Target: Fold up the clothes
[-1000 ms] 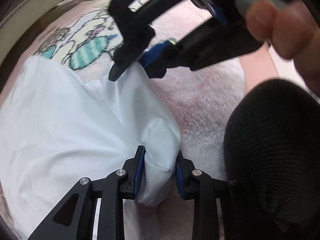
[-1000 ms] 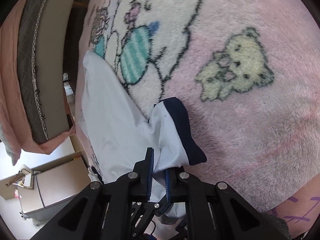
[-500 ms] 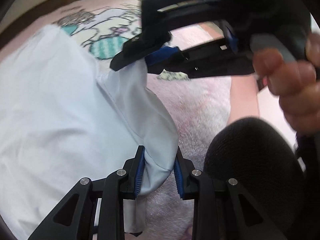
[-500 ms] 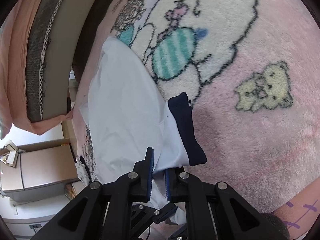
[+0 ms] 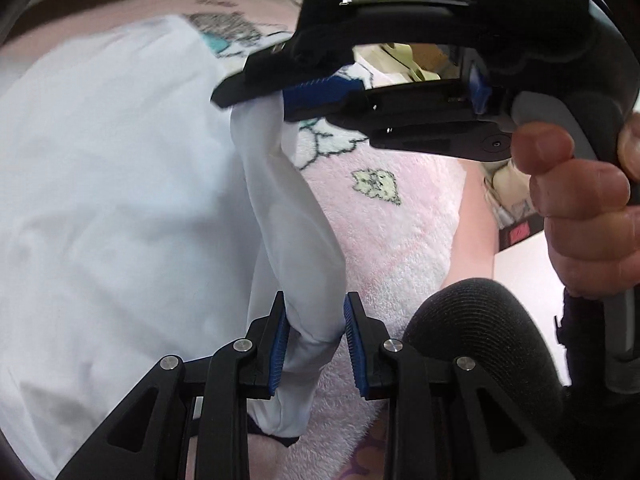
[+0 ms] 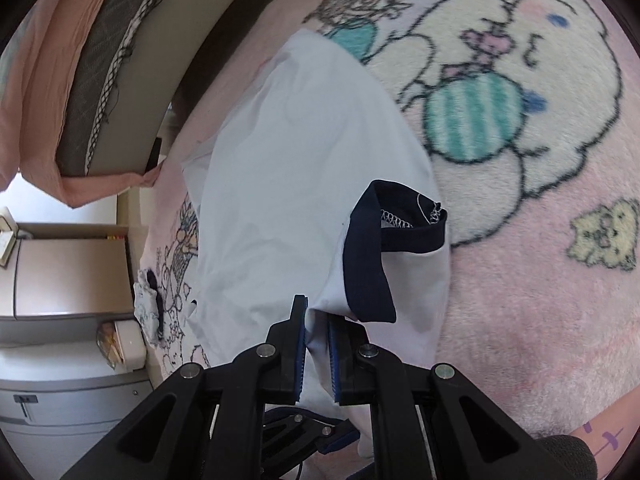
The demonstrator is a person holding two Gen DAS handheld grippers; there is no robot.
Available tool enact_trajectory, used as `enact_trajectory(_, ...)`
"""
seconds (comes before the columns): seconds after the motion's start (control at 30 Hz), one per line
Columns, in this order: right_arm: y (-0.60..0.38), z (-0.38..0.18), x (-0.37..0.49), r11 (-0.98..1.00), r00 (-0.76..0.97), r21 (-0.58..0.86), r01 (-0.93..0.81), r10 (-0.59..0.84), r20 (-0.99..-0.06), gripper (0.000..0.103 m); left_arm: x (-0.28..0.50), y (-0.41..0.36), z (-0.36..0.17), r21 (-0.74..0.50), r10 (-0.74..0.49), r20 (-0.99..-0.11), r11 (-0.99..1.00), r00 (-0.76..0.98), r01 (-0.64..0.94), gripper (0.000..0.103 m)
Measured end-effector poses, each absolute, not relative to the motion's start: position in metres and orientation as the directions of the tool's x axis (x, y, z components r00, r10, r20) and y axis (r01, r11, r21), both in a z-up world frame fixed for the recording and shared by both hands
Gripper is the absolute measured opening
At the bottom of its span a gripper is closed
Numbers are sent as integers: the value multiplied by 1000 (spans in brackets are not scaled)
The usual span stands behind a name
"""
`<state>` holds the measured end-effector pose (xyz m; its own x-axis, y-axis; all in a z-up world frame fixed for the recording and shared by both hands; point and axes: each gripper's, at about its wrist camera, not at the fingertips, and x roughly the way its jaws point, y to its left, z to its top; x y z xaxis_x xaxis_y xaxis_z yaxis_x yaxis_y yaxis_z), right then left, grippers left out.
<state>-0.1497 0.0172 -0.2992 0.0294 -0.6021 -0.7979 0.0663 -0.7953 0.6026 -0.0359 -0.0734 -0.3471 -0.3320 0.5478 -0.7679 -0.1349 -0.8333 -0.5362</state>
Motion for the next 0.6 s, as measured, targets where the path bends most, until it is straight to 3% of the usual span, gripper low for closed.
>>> enact_trajectory(0.2,-23,-304,-151,-802,84,580,142,-574,-815,8,-34,-107,-363,-624,590,-742,-782,-318,5,24)
enact_trajectory(0.6,-71,-343,-152,-854,201,458,248,-417,-886,8,-18,-118,-361,-541,514,-802,-841,-304,3,25)
